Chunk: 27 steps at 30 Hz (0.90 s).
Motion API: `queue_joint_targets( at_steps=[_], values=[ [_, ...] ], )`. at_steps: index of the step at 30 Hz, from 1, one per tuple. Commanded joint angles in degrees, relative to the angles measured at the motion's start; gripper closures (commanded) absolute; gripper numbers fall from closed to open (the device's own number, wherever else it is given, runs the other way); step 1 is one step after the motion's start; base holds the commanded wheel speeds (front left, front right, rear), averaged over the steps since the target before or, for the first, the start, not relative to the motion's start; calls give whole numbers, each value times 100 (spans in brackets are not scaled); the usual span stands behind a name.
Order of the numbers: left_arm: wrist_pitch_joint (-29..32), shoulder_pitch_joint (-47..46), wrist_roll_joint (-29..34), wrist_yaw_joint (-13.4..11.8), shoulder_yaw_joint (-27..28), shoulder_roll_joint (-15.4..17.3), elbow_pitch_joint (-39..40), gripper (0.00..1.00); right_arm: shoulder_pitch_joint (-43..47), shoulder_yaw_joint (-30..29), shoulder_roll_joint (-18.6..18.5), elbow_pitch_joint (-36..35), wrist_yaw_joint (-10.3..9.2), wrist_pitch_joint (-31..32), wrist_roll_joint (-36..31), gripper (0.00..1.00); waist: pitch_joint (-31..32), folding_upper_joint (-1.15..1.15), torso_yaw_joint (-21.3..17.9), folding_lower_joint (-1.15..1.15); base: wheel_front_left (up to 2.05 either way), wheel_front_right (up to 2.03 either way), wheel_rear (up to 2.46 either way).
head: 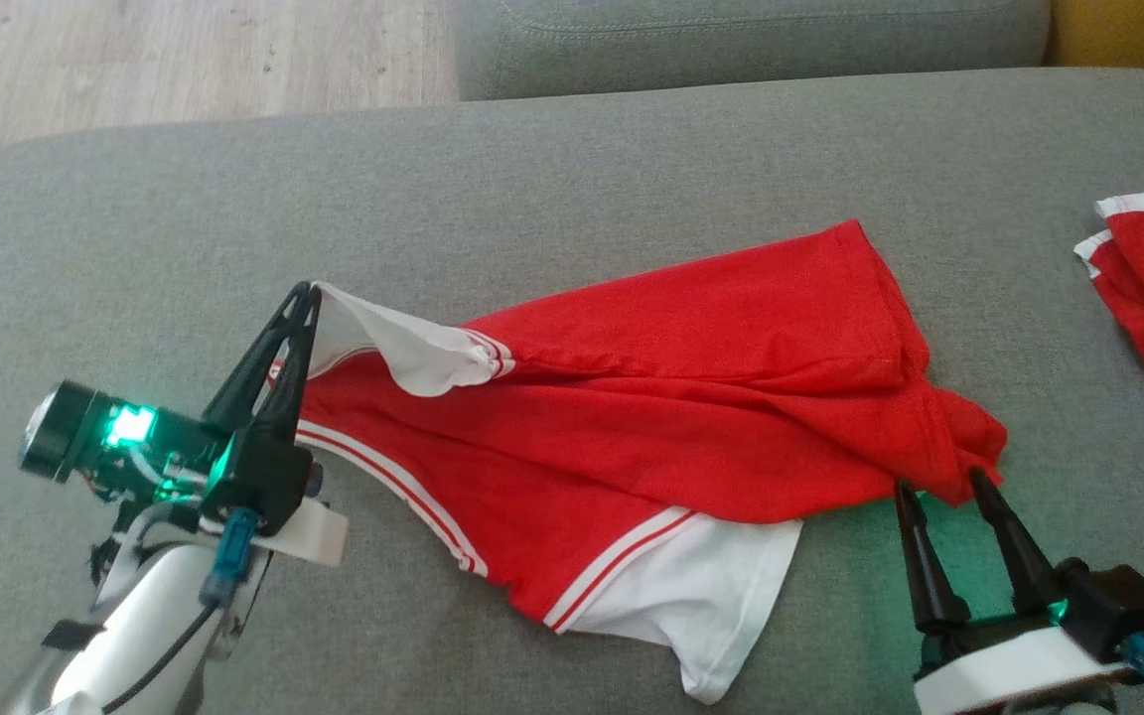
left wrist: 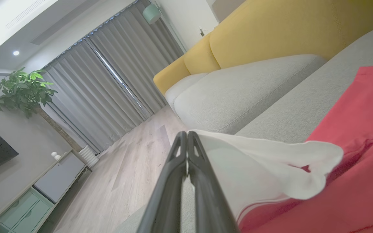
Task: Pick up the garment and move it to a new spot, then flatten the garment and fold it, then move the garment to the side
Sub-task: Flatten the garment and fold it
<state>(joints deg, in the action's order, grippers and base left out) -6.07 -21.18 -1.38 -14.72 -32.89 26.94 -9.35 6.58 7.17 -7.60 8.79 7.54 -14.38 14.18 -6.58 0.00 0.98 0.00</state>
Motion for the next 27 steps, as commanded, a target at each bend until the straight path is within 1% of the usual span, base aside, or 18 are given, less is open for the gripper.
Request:
queue_joint_targets(
  at_steps=[1, 4, 5, 6, 7, 10, 12, 18, 22, 24, 27],
  values=[
    [12, -123, -56, -83, 334, 285, 320, 100, -189, 173, -271, 29, -5, -62, 120, 0, -19, 0, 35, 0, 0, 0, 0],
    [13, -36, -77, -121, 362, 358, 481, 100, -325, 314, -497, 355, -5, -58, 329, 0, -28, 0, 64, 0, 0, 0, 0],
    [-3, -12, -86, -133, 369, 372, 523, 100, -396, 354, -559, 438, -5, -30, 447, 0, -28, 0, 67, 0, 0, 0, 0],
    [-20, 34, -91, -154, 367, 395, 593, 100, -584, 421, -705, 534, -5, 75, 667, 0, -26, 0, 74, 0, 0, 0, 0],
    [-20, 34, -91, -154, 367, 395, 593, 100, -584, 421, -705, 534, -5, 75, 667, 0, -26, 0, 74, 0, 0, 0, 0],
    [-7, 89, -108, -170, 350, 408, 670, 100, -942, 577, -992, 654, -5, 397, 803, 0, -22, 0, 89, 0, 0, 0, 0],
    [-2, 105, -119, -168, 330, 405, 691, 100, -1207, 671, -1129, 775, -5, 719, 853, 0, -13, 0, 107, 0, 0, 0, 0],
    [-32, 0, -124, -107, 226, 333, 659, 100, -1867, 850, -1337, 1167, -5, 1640, 1415, 0, -43, 0, 273, 0, 0, 0, 0],
    [-38, -111, -106, -76, 157, 272, 634, 100, -2067, 931, -1402, 1262, -5, 1973, 2011, 0, -88, 0, 406, 0, 0, 0, 0],
    [-42, -168, -91, -69, 126, 243, 613, 100, -2124, 945, -1448, 1332, -5, 2087, 2204, 0, -122, 0, 456, 0, 0, 0, 0],
    [-71, -245, -93, -50, 99, 214, 568, 100, -2207, 973, -1486, 1404, -5, 2095, 2426, 0, -182, 0, 517, 0, 0, 0, 0]
  ],
)
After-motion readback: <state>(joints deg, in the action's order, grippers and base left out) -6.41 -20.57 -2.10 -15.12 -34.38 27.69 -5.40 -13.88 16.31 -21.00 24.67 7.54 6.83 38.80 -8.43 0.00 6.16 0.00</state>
